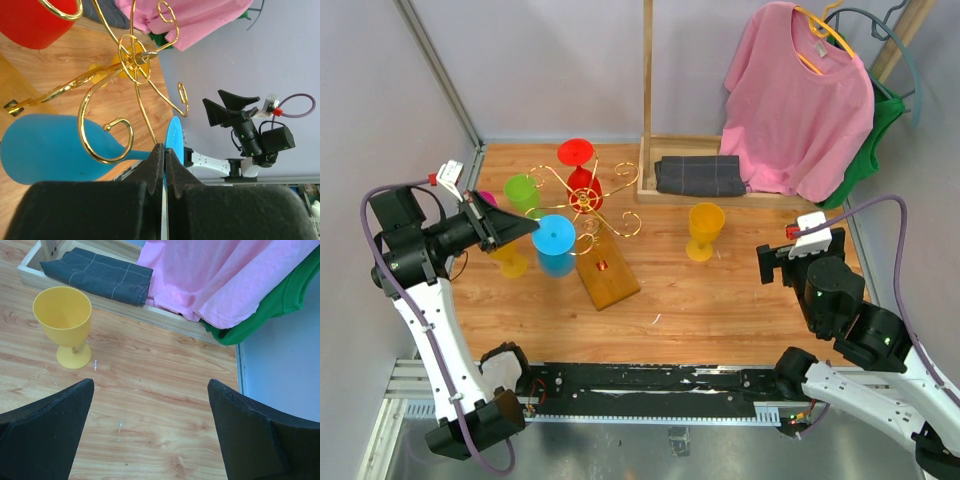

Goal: Take the wine glass off the wine glass rack
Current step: Pick up the wine glass from the wine rack.

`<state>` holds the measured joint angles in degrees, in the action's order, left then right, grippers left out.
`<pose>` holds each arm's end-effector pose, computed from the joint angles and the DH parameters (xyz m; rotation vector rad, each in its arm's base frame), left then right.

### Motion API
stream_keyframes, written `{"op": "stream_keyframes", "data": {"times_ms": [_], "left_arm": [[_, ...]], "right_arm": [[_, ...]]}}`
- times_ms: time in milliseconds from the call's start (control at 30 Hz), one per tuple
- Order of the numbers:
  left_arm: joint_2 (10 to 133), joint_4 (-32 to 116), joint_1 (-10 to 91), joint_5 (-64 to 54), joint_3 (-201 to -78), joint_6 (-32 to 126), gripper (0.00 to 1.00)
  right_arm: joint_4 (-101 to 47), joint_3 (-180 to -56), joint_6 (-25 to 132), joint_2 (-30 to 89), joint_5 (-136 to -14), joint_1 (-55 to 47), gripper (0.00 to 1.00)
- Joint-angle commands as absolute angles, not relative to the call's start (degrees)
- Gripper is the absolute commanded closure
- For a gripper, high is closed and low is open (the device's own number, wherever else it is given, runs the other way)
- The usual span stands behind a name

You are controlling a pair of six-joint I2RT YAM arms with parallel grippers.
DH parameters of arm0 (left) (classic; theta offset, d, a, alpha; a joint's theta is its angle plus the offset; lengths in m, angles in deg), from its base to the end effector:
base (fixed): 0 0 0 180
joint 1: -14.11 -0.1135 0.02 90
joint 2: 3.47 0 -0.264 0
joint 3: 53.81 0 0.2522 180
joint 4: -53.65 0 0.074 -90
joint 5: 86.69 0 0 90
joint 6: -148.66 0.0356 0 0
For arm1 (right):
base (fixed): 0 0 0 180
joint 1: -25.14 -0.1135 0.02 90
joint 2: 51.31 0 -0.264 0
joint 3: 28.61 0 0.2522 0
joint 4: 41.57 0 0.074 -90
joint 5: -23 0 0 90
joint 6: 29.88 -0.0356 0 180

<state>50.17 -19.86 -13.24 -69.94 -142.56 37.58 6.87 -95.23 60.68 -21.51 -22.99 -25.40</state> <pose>0.1363 0.0321 0.4188 -0.1522 1.9564 -1.3219 0.0765 0.0540 0.3758 -0.2185 1.7023 -0.0356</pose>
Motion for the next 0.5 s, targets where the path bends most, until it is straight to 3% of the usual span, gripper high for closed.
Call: {"op": "stream_keyframes", "data": {"times_ms": [0,467], "left_arm": [[49.52,-23.8,-14.48,-69.93,-144.3,34.79,1.0],[48.85,-25.66,-15.41,-66.96,-146.0,35.37,1.0]], "right_arm": [[7.62,-97.29,61.87,-22.19,-22.26,-26.19,0.02],[9.01,-97.28,61.55,-23.31,-22.24,-26.19,0.02]]}}
